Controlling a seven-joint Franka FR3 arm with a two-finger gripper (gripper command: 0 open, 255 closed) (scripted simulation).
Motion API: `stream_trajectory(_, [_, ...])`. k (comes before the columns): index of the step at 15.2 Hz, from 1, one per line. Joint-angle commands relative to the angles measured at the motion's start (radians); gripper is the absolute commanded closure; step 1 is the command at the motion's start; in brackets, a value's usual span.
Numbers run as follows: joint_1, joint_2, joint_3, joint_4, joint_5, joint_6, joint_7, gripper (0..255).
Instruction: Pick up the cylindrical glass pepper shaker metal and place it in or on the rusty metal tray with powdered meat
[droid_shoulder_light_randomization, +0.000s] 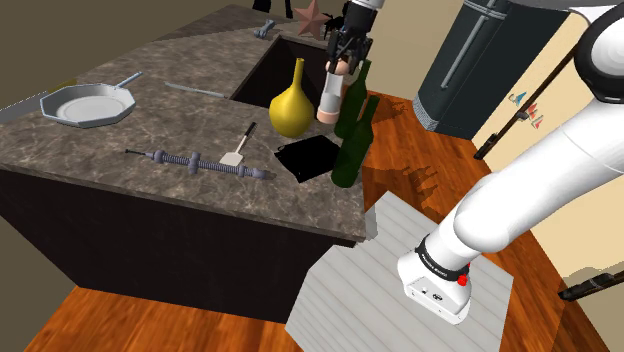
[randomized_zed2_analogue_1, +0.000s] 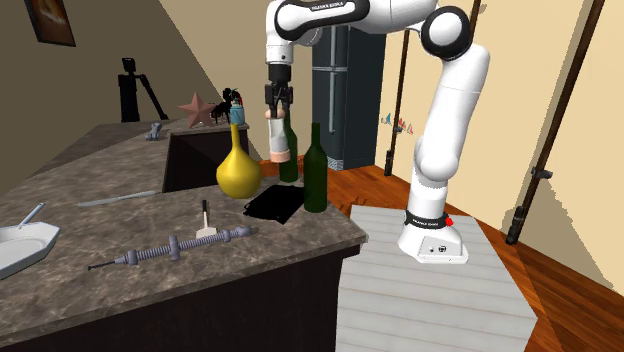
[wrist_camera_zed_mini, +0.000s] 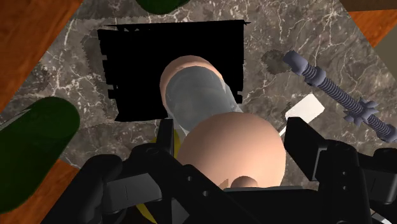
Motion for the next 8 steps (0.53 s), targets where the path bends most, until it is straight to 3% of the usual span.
stream_trajectory(1, [-0.002, 0.005, -0.002, -0.009, 0.000, 0.014, -0.006, 255])
stream_trajectory(8, [-0.001, 0.004, -0.002, -0.104, 0.002, 0.108, -0.015, 255])
